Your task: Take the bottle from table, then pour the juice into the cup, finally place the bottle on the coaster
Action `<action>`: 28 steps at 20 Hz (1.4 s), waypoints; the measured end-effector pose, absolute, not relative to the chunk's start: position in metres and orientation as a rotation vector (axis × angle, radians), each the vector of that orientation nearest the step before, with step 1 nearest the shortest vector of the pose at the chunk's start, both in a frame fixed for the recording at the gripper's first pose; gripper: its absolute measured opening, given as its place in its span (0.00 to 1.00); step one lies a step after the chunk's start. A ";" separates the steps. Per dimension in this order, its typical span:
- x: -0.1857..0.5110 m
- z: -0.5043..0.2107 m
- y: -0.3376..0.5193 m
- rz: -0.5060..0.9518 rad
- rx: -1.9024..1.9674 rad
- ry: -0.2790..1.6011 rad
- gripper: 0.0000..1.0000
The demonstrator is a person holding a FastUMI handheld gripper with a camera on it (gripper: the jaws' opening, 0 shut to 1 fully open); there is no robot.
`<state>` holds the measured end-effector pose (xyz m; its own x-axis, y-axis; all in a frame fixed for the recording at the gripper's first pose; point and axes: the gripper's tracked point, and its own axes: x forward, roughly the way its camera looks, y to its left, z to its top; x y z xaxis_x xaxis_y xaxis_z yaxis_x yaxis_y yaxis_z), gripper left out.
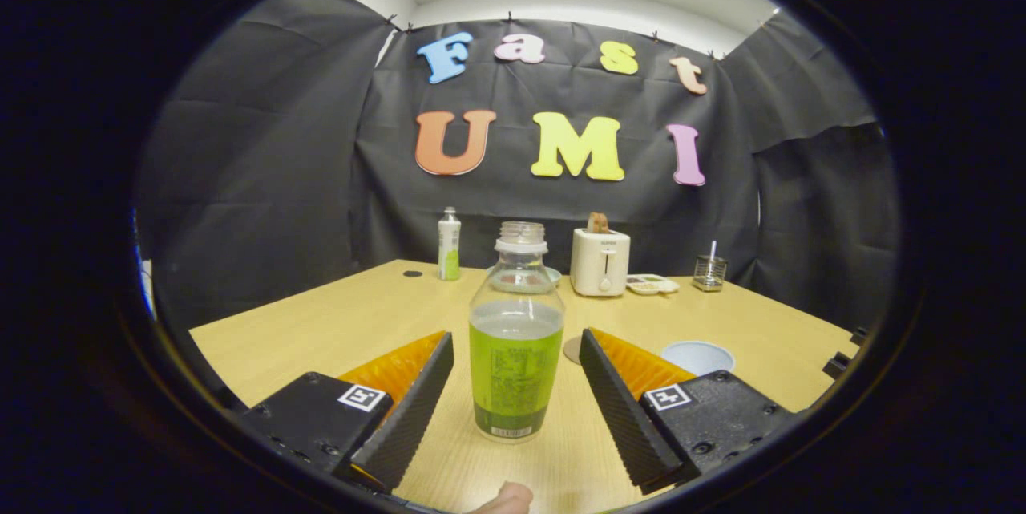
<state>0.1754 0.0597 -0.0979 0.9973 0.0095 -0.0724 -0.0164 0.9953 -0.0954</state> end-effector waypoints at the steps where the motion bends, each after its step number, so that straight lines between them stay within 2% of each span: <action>1: 0.181 -0.098 0.061 0.008 -0.102 0.077 1.00; 8: 0.207 -0.107 0.069 0.022 -0.100 0.102 1.00; 13: 0.207 -0.108 0.062 -0.005 -0.021 0.112 0.82; 28: 0.185 -0.058 0.074 0.079 0.243 0.103 0.81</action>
<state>0.1853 0.0741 -0.0584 0.9917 0.0902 -0.0919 -0.0655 0.9676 0.2437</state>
